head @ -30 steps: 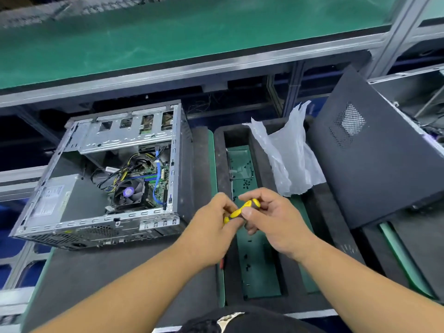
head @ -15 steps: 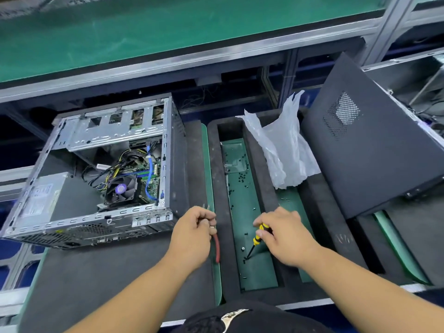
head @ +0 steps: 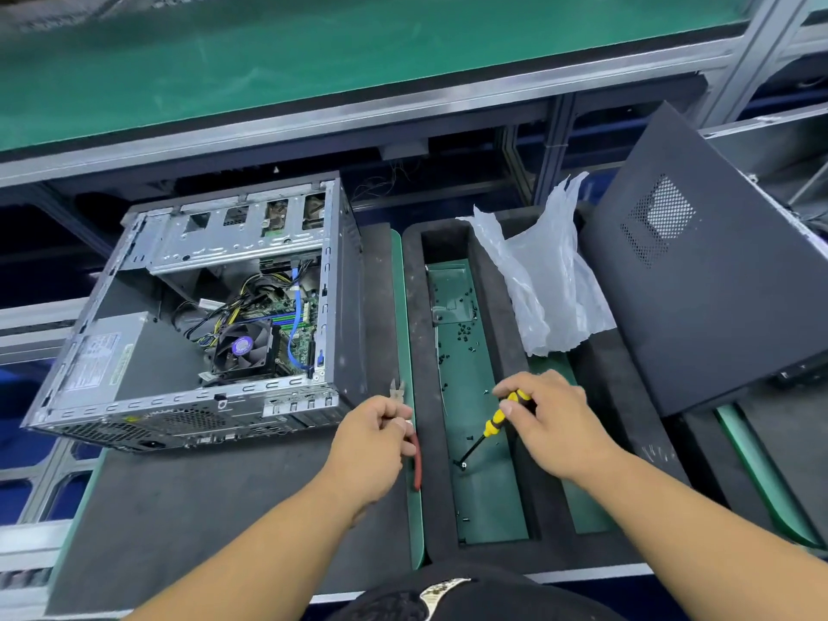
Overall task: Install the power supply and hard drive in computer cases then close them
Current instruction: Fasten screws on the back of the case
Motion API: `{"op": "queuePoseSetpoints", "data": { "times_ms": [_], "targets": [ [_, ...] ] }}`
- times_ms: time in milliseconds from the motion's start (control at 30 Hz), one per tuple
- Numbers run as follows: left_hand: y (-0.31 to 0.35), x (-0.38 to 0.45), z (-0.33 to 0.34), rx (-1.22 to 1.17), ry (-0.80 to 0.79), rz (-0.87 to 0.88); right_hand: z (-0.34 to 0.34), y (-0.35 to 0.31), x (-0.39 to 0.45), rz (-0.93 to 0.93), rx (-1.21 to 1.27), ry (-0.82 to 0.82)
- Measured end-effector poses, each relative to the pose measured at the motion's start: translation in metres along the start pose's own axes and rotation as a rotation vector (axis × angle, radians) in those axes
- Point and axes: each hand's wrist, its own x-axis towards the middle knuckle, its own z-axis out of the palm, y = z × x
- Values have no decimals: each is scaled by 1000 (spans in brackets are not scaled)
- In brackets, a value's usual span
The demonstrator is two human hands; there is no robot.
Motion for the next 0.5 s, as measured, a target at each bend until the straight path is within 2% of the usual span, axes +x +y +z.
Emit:
{"op": "queuePoseSetpoints", "data": {
  "times_ms": [167, 367, 500],
  "targets": [
    [6, 3, 10, -49, -123, -92, -21, -5, 11, 156, 358, 84],
    [20, 10, 25, -334, -338, -218, -31, -18, 21, 198, 514, 168],
    [22, 15, 28, -425, -234, -231, -27, -15, 23, 209, 563, 160]
  ]
}}
